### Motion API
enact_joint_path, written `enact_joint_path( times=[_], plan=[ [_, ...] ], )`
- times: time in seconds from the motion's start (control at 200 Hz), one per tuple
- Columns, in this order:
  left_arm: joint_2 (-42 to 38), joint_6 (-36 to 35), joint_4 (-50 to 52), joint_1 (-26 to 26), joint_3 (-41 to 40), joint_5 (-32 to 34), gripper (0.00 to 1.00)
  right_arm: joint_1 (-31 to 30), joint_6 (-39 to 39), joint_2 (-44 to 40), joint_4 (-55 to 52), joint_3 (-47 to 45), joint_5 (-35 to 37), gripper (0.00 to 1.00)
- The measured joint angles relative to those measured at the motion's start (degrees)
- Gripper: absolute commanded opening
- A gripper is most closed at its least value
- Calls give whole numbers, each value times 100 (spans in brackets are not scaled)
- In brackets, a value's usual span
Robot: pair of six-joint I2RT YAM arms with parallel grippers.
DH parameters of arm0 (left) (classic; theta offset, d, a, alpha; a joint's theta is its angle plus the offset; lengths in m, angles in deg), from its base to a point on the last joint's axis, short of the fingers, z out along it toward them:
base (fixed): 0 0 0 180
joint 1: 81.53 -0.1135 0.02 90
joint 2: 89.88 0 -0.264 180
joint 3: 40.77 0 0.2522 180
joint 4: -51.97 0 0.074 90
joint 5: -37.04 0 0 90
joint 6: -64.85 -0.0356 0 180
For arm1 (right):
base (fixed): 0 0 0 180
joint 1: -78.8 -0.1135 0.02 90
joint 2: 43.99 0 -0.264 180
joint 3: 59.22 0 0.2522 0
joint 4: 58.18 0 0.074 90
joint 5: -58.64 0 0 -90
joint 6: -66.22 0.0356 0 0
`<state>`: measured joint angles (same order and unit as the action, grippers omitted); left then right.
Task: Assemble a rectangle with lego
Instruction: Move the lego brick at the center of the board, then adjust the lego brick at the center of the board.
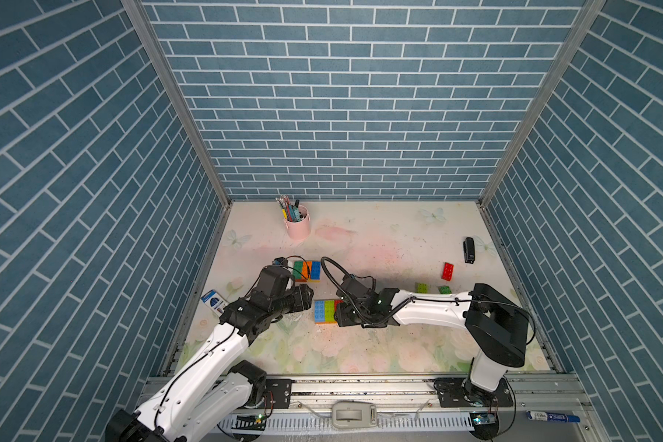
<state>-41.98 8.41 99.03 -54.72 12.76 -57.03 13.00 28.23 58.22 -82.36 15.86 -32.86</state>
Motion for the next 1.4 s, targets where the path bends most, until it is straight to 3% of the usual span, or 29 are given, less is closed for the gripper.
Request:
enact_joint_path(
  times=[0.23, 0.525, 0.63, 0.755, 0.885, 1.025, 1.125, 1.205, 1.285, 1.4],
  plan=[
    [-90, -203, 605, -7, 654, 682, 70, -85, 9, 378, 125, 400, -68, 45],
    [-162, -422, 1019, -103, 815, 1106, 70, -232, 24, 990, 190, 1141, -160, 45],
    [-166, -474, 1093, -118, 844, 1176, 70, -247, 22, 1078, 162, 1270, -177, 49],
    [-162, -522, 1132, -151, 901, 1198, 71, -240, -11, 1056, 15, 1333, -175, 61],
    [-114, -634, 1169, -162, 1067, 1193, 74, -157, -155, 566, -317, 1158, -109, 66],
    [50, -866, 1047, -96, 1263, 1189, 81, 195, -358, -909, -817, 684, 87, 66],
    [387, -1121, 713, 551, 1305, 1458, 88, 879, -455, -2098, -1279, 173, 365, 62],
    [953, -1397, 208, 1587, 1320, 1731, 91, 1685, -568, -2900, -2006, -269, 732, 62],
    [1781, -1635, -321, 2430, 1388, 1919, 91, 2358, -664, -3327, -2761, -590, 1034, 63],
    [2949, -1873, -1064, 3161, 1416, 1996, 91, 3016, -813, -3560, -3477, -992, 1040, 64]
  ],
)
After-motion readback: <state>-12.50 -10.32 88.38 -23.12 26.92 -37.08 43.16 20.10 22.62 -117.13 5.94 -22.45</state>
